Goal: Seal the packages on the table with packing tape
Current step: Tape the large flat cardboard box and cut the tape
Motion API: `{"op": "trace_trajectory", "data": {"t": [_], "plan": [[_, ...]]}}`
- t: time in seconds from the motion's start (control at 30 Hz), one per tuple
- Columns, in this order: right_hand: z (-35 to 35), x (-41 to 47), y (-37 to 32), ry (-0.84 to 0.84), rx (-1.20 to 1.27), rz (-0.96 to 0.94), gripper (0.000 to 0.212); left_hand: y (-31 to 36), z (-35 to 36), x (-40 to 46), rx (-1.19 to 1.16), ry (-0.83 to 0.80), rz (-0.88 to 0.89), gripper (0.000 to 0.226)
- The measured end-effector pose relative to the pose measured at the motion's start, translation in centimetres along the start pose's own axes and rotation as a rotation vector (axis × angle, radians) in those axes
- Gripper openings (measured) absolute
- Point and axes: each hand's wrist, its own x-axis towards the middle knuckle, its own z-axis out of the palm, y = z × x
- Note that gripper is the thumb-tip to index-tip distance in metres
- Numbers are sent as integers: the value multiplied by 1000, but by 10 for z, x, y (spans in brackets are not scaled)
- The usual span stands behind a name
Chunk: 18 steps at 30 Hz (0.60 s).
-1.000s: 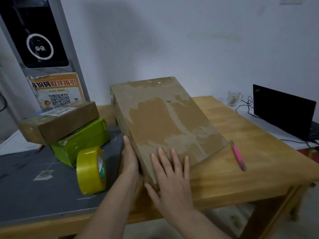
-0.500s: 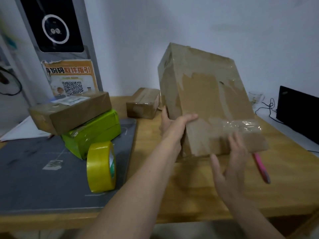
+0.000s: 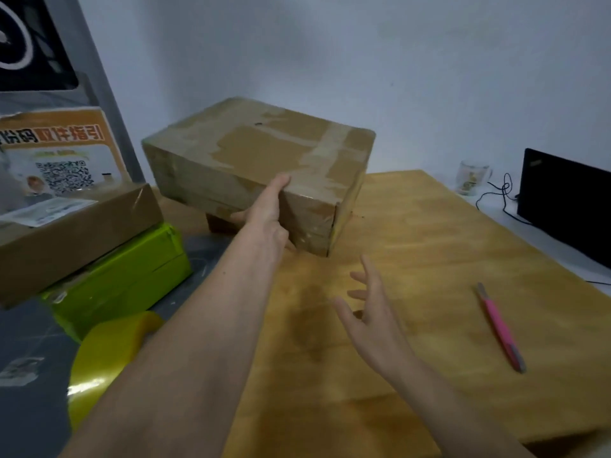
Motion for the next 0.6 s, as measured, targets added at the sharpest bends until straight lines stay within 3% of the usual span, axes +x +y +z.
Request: {"op": "trace_trajectory", "data": {"t": [0.23, 0.5, 0.6], "plan": [[2, 28, 24, 4, -112, 133, 80, -52, 5, 30, -124, 53, -54, 113], [-7, 24, 36, 3, -100, 197, 79, -67, 14, 22, -89, -95, -96, 66], [-7, 20, 29, -48, -94, 212, 76, -73, 7, 10, 56, -47, -81, 54]]}}
